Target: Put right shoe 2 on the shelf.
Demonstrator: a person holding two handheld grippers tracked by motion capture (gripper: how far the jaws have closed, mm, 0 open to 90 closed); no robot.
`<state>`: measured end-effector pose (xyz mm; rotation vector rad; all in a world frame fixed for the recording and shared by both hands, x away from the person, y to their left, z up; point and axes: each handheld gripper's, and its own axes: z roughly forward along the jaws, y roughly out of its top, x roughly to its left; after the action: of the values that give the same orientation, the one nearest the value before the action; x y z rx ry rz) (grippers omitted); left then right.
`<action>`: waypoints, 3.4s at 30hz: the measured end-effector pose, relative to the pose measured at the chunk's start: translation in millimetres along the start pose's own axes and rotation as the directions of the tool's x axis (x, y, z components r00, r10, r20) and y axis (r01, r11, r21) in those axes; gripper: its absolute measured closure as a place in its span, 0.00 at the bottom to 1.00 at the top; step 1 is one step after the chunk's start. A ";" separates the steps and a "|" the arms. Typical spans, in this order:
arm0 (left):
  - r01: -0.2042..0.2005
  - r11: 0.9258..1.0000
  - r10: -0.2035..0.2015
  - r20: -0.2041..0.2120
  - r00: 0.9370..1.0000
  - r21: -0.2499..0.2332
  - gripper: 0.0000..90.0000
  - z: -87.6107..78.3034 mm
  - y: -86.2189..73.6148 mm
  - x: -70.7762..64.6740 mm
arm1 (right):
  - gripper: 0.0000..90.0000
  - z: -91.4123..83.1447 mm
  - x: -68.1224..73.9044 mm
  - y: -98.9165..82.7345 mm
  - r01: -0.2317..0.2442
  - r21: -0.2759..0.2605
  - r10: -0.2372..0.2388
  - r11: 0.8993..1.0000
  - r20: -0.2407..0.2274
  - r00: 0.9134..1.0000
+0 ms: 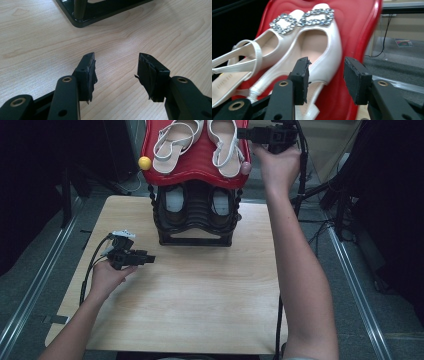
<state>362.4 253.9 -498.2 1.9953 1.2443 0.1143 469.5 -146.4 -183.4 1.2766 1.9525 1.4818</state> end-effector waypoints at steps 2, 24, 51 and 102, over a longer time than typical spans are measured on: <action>-0.002 1.000 0.002 0.000 1.000 0.000 0.54 0.0 0.0 0.1 | 0.63 -2.0 -4.5 -1.9 -0.003 -0.001 0.003 1.000 0.011 1.000; 0.005 1.000 -0.005 -0.002 1.000 -0.016 0.54 -1.5 1.4 2.0 | 0.54 -3.8 -40.4 -35.5 -0.017 0.021 0.016 1.000 0.032 0.999; 0.002 0.998 -0.003 -0.027 1.000 -0.063 0.53 -1.9 1.8 5.2 | 0.48 -2.3 -67.7 -96.4 -0.039 0.040 0.035 0.998 0.095 0.995; -0.010 0.998 0.008 -0.038 0.999 -0.058 0.52 -3.7 1.8 10.4 | 0.30 6.6 -92.2 -237.7 -0.125 0.078 0.119 0.989 0.069 0.990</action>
<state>367.4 263.9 -497.6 1.9570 1.2424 0.1917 419.4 -226.9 -420.1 1.4846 1.9433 1.4109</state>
